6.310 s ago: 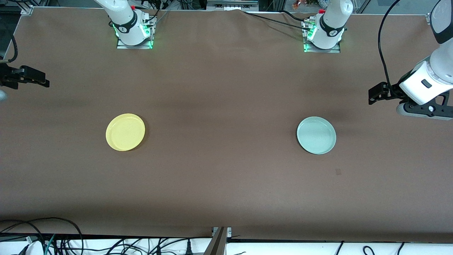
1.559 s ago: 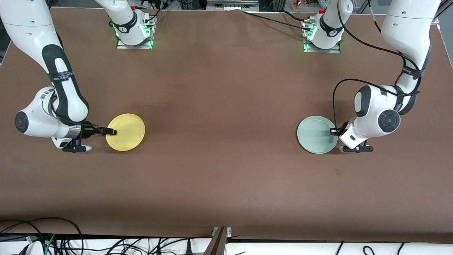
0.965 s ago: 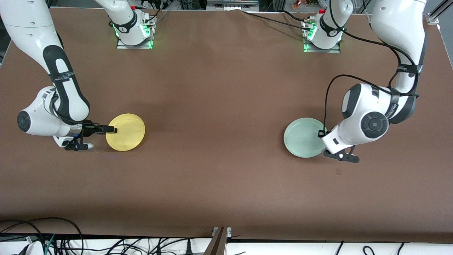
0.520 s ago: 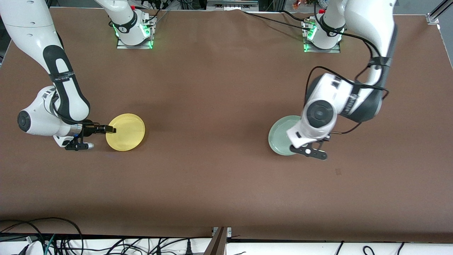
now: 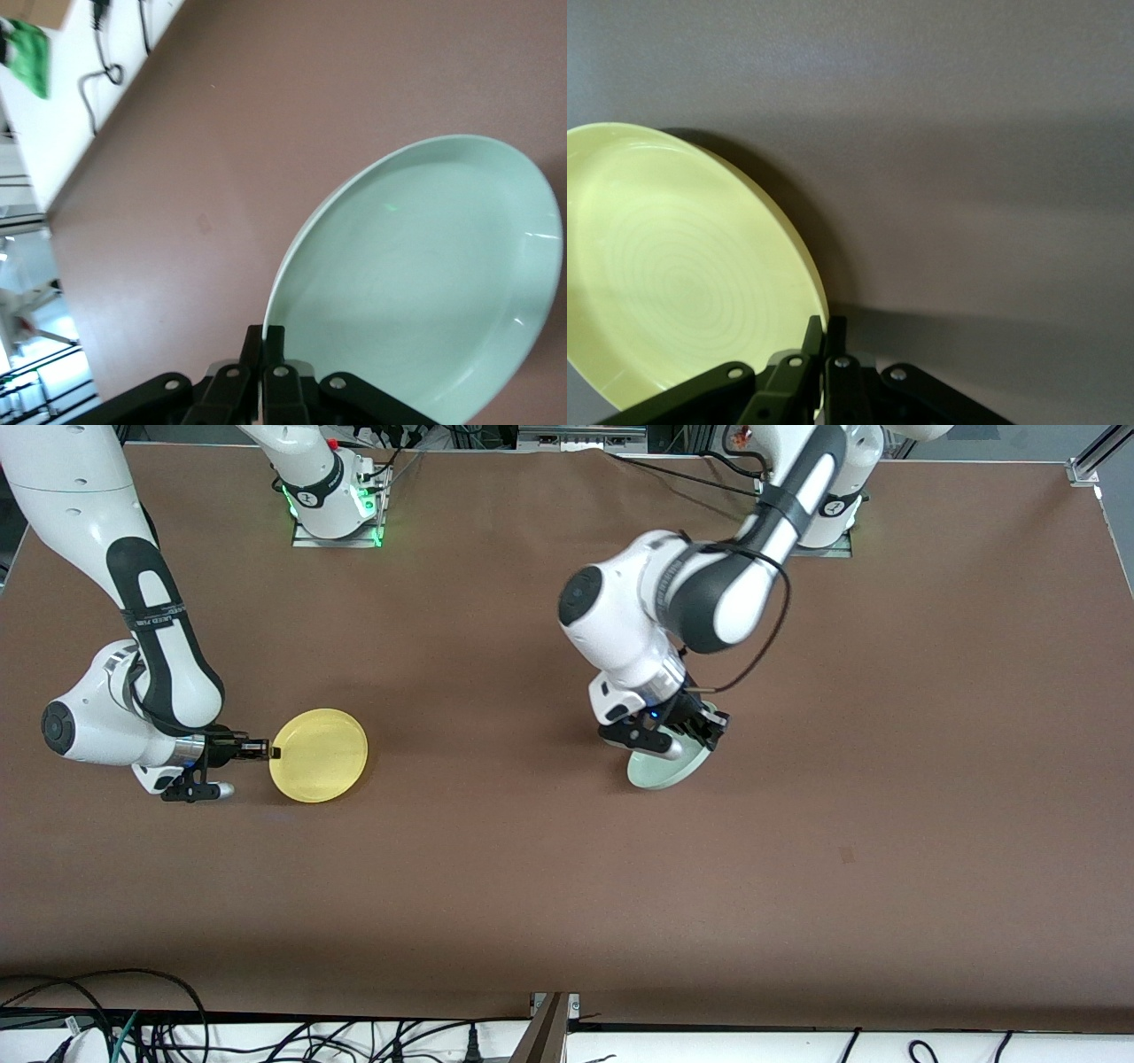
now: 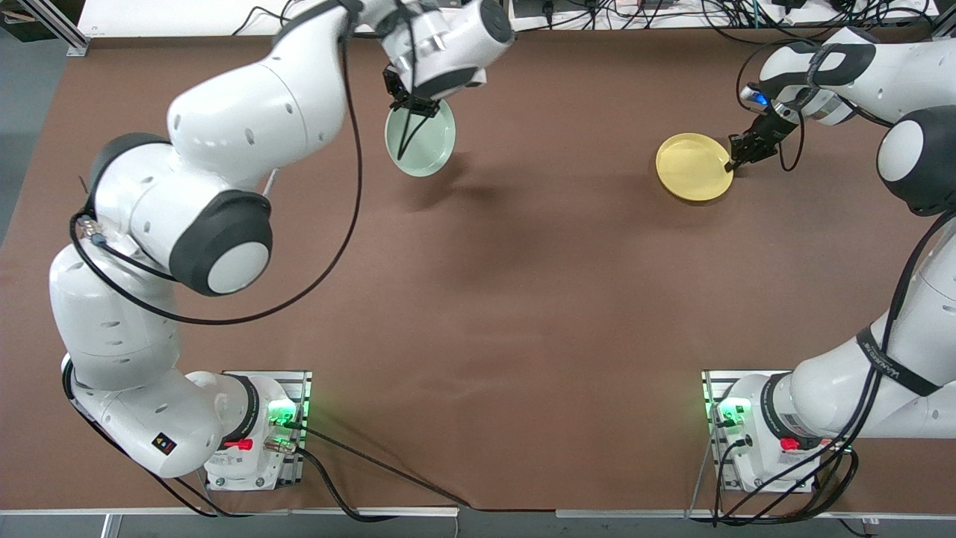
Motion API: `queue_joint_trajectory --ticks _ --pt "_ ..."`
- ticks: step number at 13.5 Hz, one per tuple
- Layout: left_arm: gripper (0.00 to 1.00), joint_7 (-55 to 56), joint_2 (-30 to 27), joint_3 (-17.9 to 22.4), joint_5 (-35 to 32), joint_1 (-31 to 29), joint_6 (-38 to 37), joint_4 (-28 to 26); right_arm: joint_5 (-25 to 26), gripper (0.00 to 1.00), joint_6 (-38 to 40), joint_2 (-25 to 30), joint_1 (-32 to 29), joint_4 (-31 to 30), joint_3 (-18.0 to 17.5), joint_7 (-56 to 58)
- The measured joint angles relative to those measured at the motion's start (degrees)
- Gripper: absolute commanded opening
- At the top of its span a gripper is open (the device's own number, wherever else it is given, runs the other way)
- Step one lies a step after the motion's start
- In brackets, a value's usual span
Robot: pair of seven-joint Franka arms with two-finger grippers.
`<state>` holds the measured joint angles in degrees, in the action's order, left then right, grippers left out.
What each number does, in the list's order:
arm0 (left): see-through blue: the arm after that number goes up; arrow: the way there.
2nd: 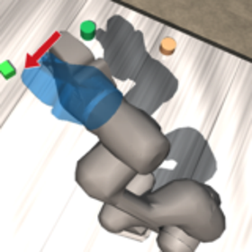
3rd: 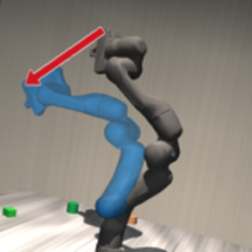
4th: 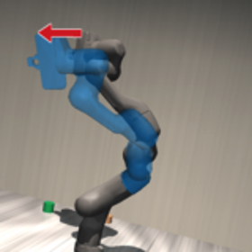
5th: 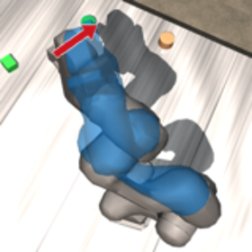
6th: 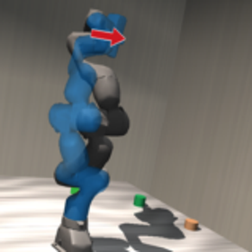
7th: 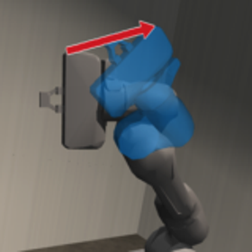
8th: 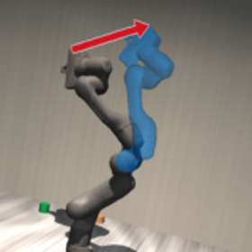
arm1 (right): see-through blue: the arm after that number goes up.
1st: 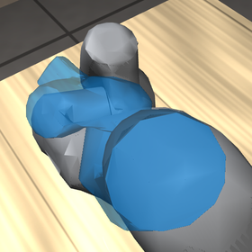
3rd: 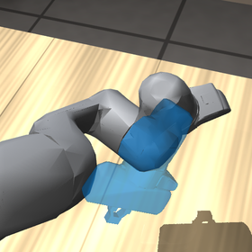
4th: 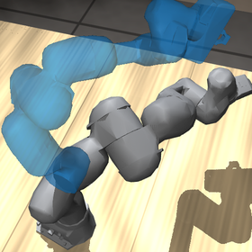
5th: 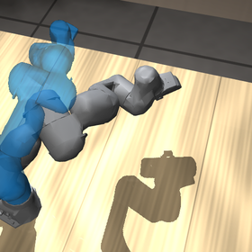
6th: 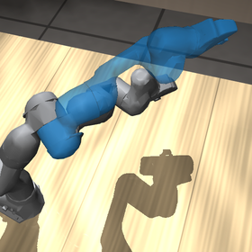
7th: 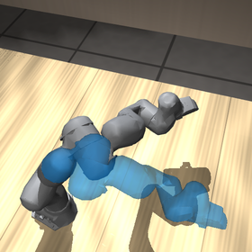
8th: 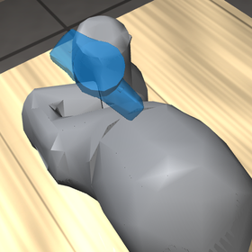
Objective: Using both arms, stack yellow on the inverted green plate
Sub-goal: 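Lift and flip the green plate upside down with the left gripper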
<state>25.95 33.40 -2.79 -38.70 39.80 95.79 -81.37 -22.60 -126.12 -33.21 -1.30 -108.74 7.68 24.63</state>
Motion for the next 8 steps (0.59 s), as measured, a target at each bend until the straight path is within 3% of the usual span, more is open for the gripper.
queue_joint_trajectory --ticks 4,8 --pt "0.00 6.6 2.8 0.0 -10.7 10.0 -7.5 2.5 0.0 0.00 0.0 0.4 0.0 0.6 0.0 0.1" --pt "0.00 16.2 7.8 0.2 -19.5 16.5 -10.3 5.6 0.0 0.00 1.4 0.9 0.0 2.5 0.1 0.1"
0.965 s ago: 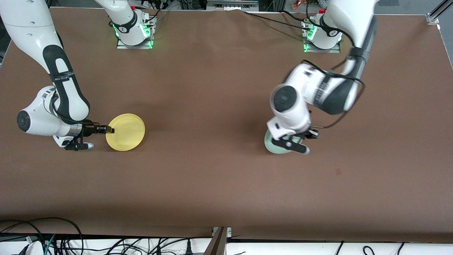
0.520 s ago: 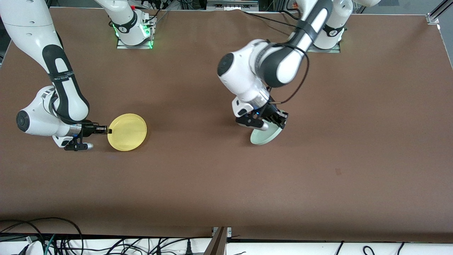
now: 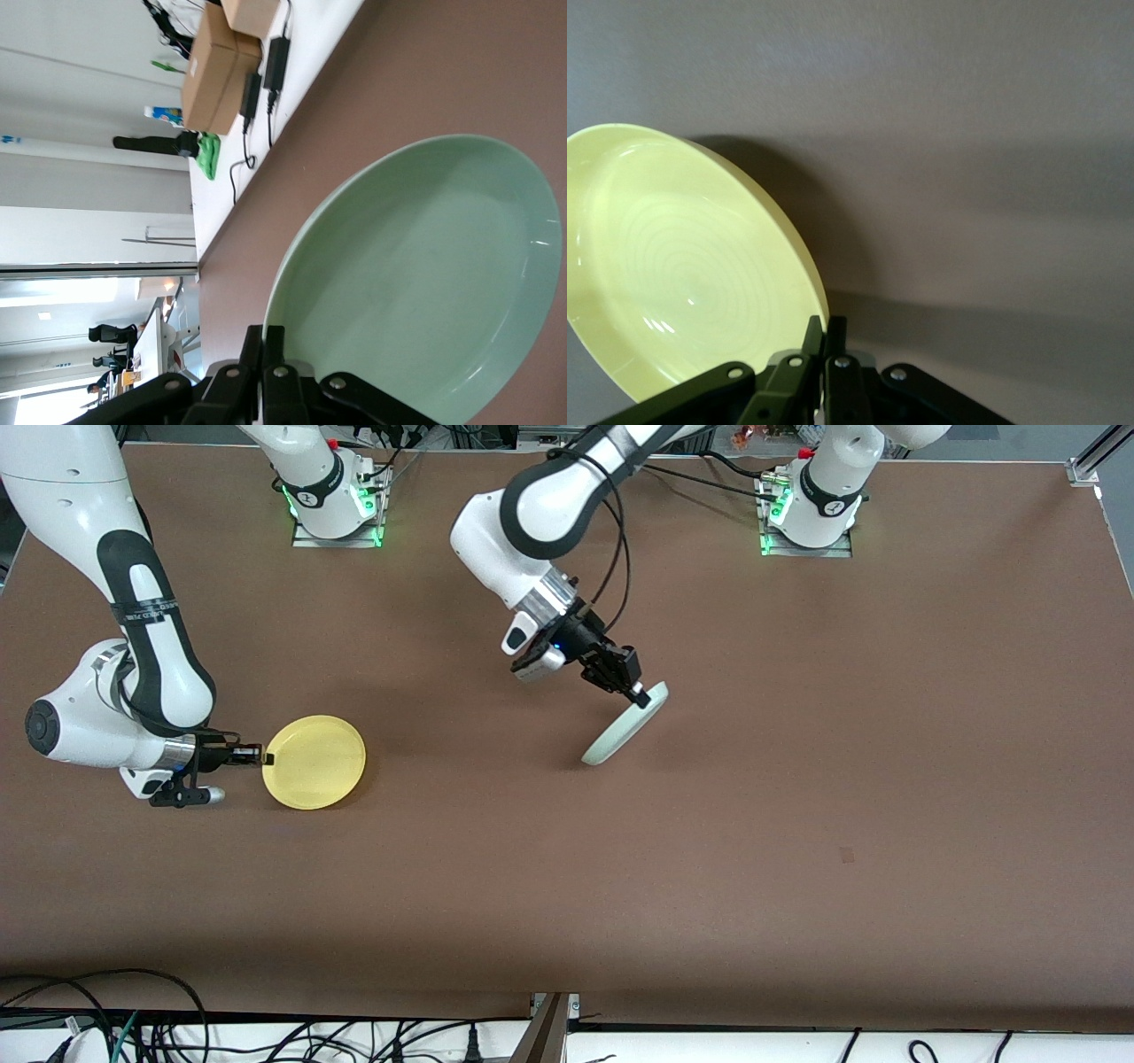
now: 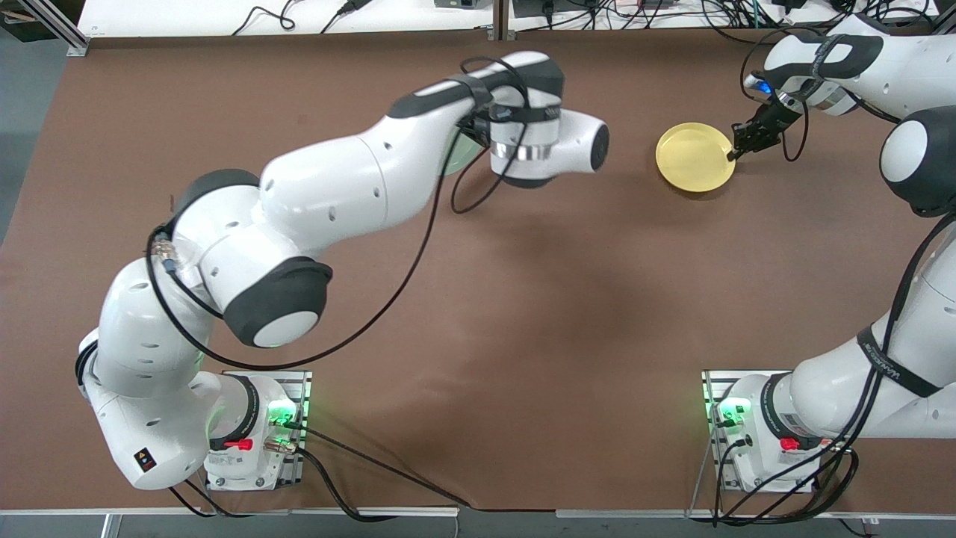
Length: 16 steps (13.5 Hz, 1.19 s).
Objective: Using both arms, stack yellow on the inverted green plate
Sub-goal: 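Lift and flip the green plate upside down with the left gripper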
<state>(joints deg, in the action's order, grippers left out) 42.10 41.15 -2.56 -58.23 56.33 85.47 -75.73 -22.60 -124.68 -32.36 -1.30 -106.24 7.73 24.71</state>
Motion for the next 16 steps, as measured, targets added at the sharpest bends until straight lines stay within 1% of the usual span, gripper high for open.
queue_joint_trajectory --ticks 2,6,8,10,12,13,14,15,16 --pt "0.00 1.3 2.6 0.1 -4.1 1.8 0.0 1.9 0.0 0.00 5.1 0.1 -0.1 3.3 0.7 0.0" --pt "0.00 2.5 9.3 0.2 -11.6 3.6 -0.1 2.7 0.6 0.00 15.3 0.4 -0.9 11.2 1.7 0.3" --pt "0.00 2.8 11.3 0.2 -12.6 4.5 -0.1 3.1 1.0 0.00 19.7 0.5 -1.0 14.6 2.3 0.4" --pt "0.00 3.2 12.4 0.2 -12.6 5.9 -0.1 3.4 2.2 0.00 22.9 0.5 -1.0 17.1 2.6 0.6" --pt "0.00 5.2 13.3 0.3 -12.9 7.9 -0.6 3.5 3.2 0.00 27.8 0.5 -1.0 20.3 2.7 0.7" --pt "0.10 5.7 13.6 0.4 -13.0 8.8 -1.1 3.6 3.3 0.00 30.4 0.5 -1.0 22.2 2.7 0.7" --pt "0.35 5.9 13.8 0.4 -13.1 9.5 -1.4 3.6 3.4 0.00 32.4 0.6 -1.0 23.9 2.7 0.7" --pt "0.99 6.0 14.0 0.4 -13.1 10.0 -1.2 3.6 3.5 0.00 33.5 0.6 -1.0 25.3 2.8 0.7" --pt "1.00 6.2 14.2 0.3 -13.1 10.5 -1.2 3.7 3.6 0.00 34.2 0.6 -1.0 26.4 3.1 0.8"
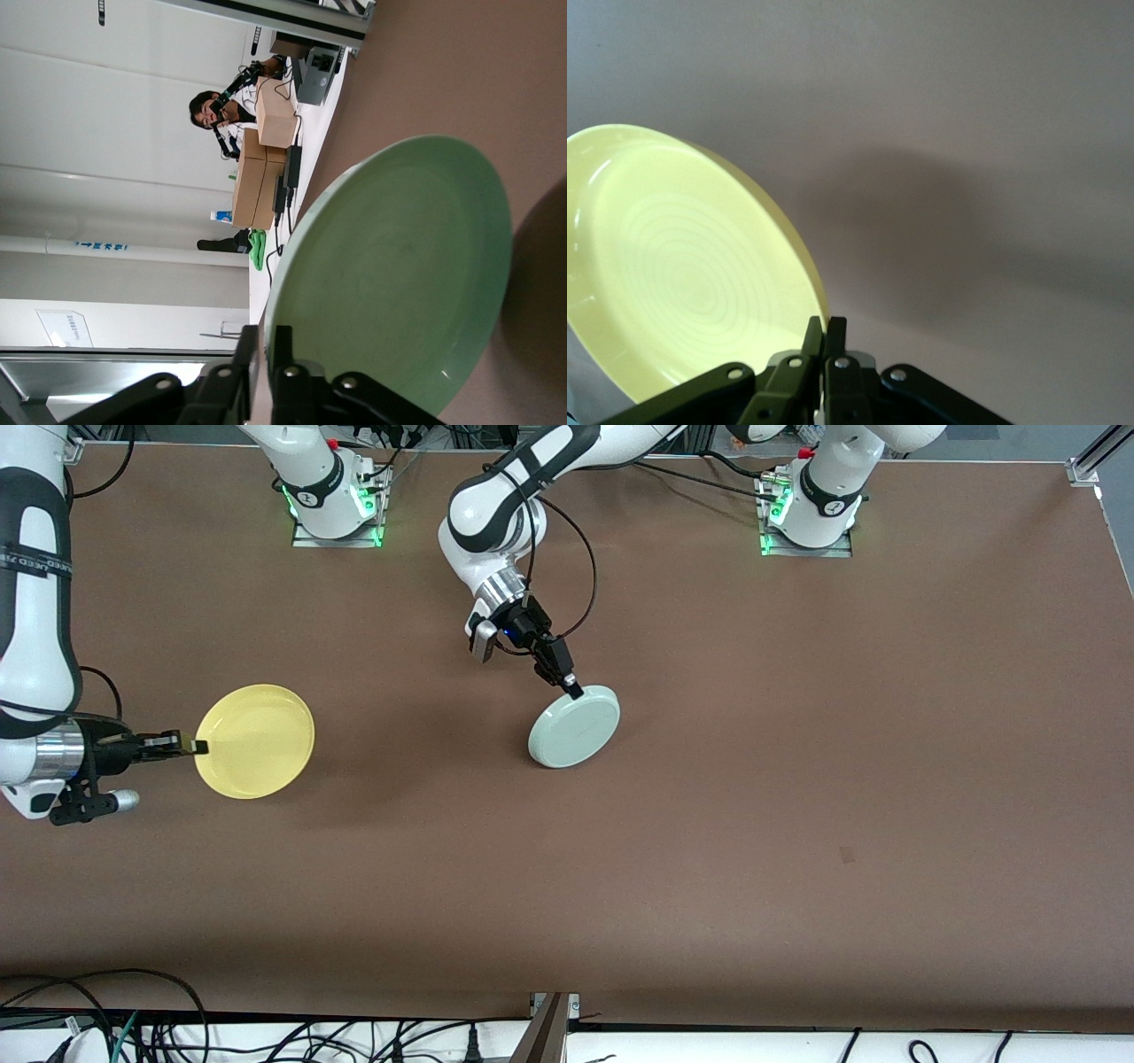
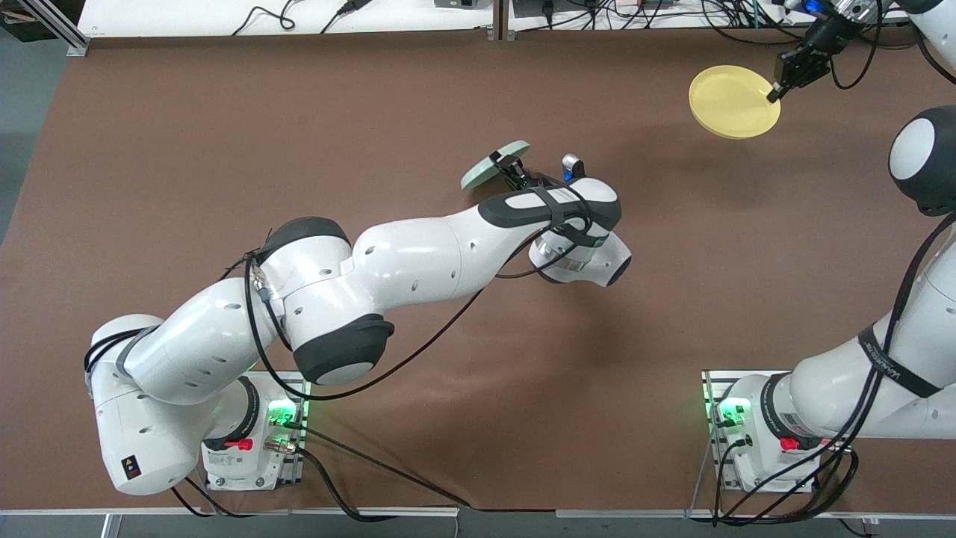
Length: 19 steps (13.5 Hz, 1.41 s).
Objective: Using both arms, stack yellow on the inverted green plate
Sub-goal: 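Lift and flip the green plate upside down with the left gripper, then set the inverted green plate down and open the left gripper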
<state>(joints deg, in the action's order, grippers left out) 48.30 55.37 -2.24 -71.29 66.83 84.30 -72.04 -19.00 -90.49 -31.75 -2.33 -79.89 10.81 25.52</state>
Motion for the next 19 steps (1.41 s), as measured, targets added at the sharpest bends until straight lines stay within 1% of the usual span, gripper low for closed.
queue_joint_trajectory --ticks 3,5,7,9,11,12,14,15,16,18,19 --pt "1.00 1.4 0.2 -0.4 0.6 0.6 0.1 0.3 0.0 0.00 2.9 0.0 0.0 2.3 0.2 0.2" --pt "1.00 5.3 0.2 -1.1 3.6 0.6 1.5 1.2 0.0 0.00 4.1 0.0 0.0 3.2 0.2 0.2" --pt "1.00 12.2 0.1 -2.6 8.1 0.7 4.4 2.1 0.0 0.00 4.2 0.0 0.2 3.3 -0.2 0.2" --pt "1.00 18.2 0.2 -3.2 13.1 1.0 9.1 2.4 0.0 0.00 4.2 -0.2 0.5 3.3 -0.4 0.2" --pt "1.00 20.6 0.0 -3.4 17.7 1.1 13.6 3.1 0.0 0.00 4.2 -0.4 0.8 3.3 -0.5 0.2" --pt "1.00 21.2 -0.1 -3.3 20.5 1.0 16.6 3.4 0.0 0.00 4.2 -0.5 0.9 3.3 -0.5 0.2" --pt "1.00 22.3 -0.3 -3.2 25.6 -0.4 25.2 3.7 0.0 0.00 4.2 -1.1 1.0 3.3 -0.5 0.2" --pt "1.00 22.5 -0.3 -3.2 27.2 -1.6 29.8 3.6 0.0 0.00 4.2 -1.4 1.1 3.3 -0.5 0.2" --pt "1.00 22.6 -0.3 -3.1 27.9 -2.7 32.8 3.5 0.0 0.00 4.2 -1.8 1.1 3.2 -0.5 0.2" --pt "1.00 22.8 -0.3 -3.3 28.4 -4.6 35.2 3.5 0.0 0.00 4.2 -2.4 1.1 3.2 -0.5 0.2" --pt "1.00 22.9 -0.4 -3.5 29.8 -5.4 35.5 3.7 0.0 0.00 4.2 -2.6 1.2 3.2 -0.5 0.2"
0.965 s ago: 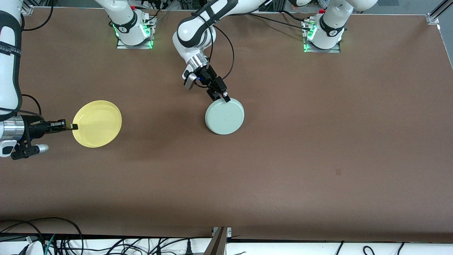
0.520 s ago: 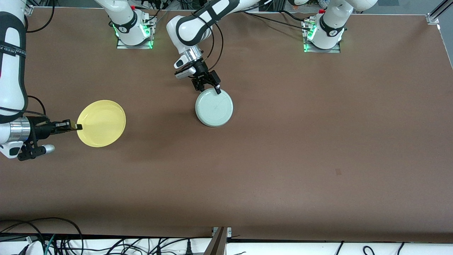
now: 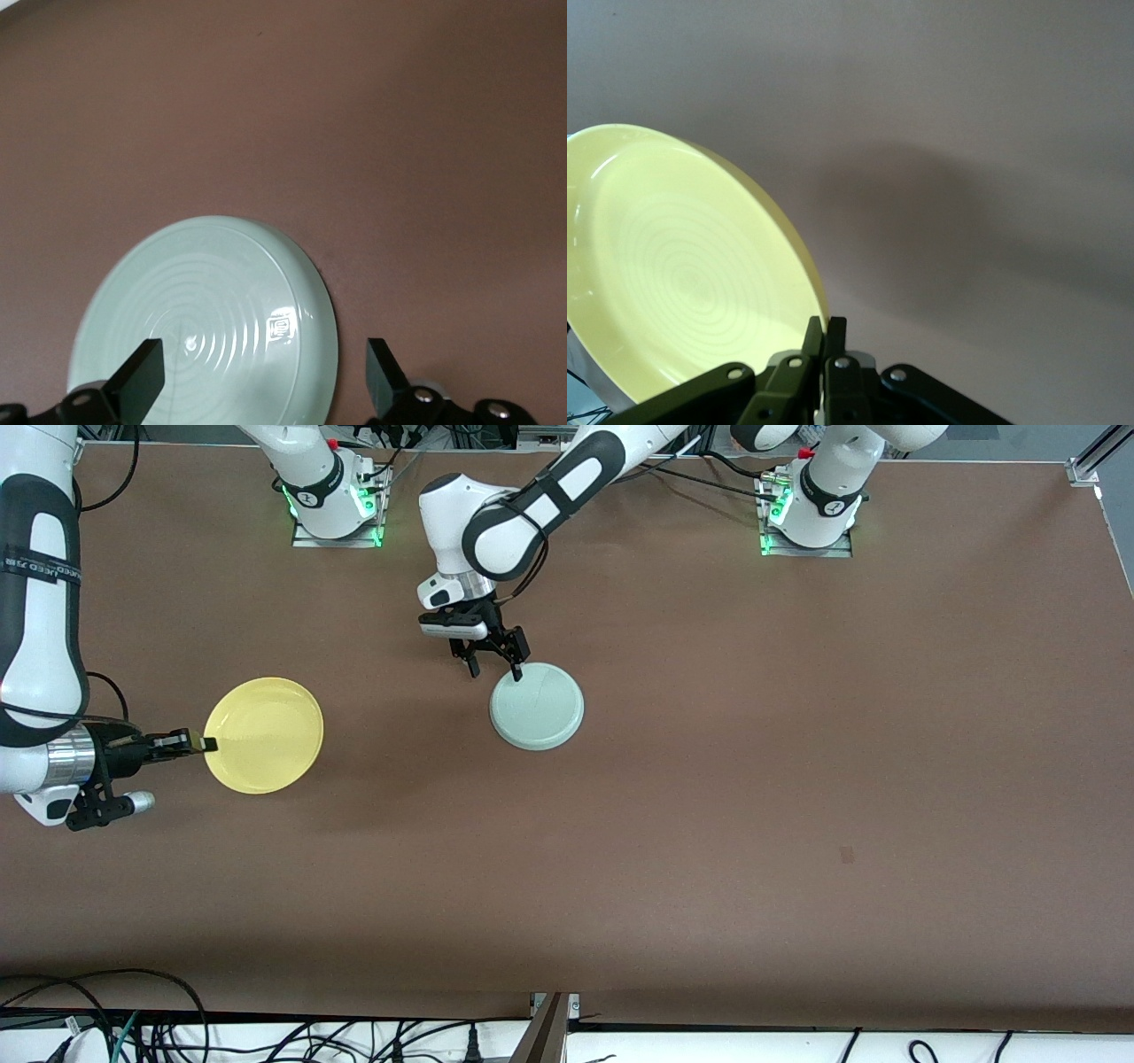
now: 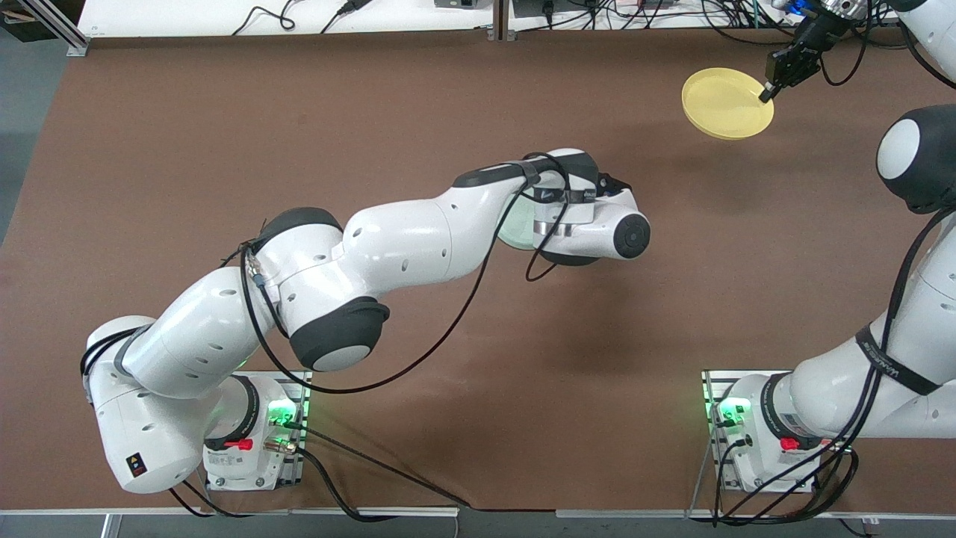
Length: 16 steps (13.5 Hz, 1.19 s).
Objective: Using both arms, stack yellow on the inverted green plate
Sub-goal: 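Set the inverted green plate down and open the left gripper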
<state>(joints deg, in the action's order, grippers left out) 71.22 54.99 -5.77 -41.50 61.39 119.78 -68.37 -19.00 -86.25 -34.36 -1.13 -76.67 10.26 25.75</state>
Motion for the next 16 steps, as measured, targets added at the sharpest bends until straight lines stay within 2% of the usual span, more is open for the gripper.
queue_joint_trajectory --ticks 2,4,9,12,16 --pt "1.00 -0.1 -1.0 -1.1 6.6 -2.7 0.3 0.7 0.0 0.00 0.0 -0.6 0.7 -0.2 0.0 0.0" --pt "1.00 -2.0 -3.3 -3.6 11.8 -7.9 0.3 1.1 0.0 0.00 -0.7 -1.1 1.7 -1.1 -0.1 0.0" --pt "1.00 -8.4 -8.5 -13.2 15.9 -24.5 -1.3 1.0 -0.5 0.00 -8.6 -1.2 4.5 -7.8 -0.3 -0.7" --pt "1.00 -9.8 -11.5 -18.4 16.0 -33.3 -7.7 1.0 -2.4 0.00 -14.3 -1.0 5.7 -12.8 -1.7 -2.2" --pt "1.00 -20.1 -18.2 -20.0 18.3 -39.7 -17.9 1.1 -2.8 0.00 -21.2 0.5 7.8 -17.4 -6.6 -12.5"
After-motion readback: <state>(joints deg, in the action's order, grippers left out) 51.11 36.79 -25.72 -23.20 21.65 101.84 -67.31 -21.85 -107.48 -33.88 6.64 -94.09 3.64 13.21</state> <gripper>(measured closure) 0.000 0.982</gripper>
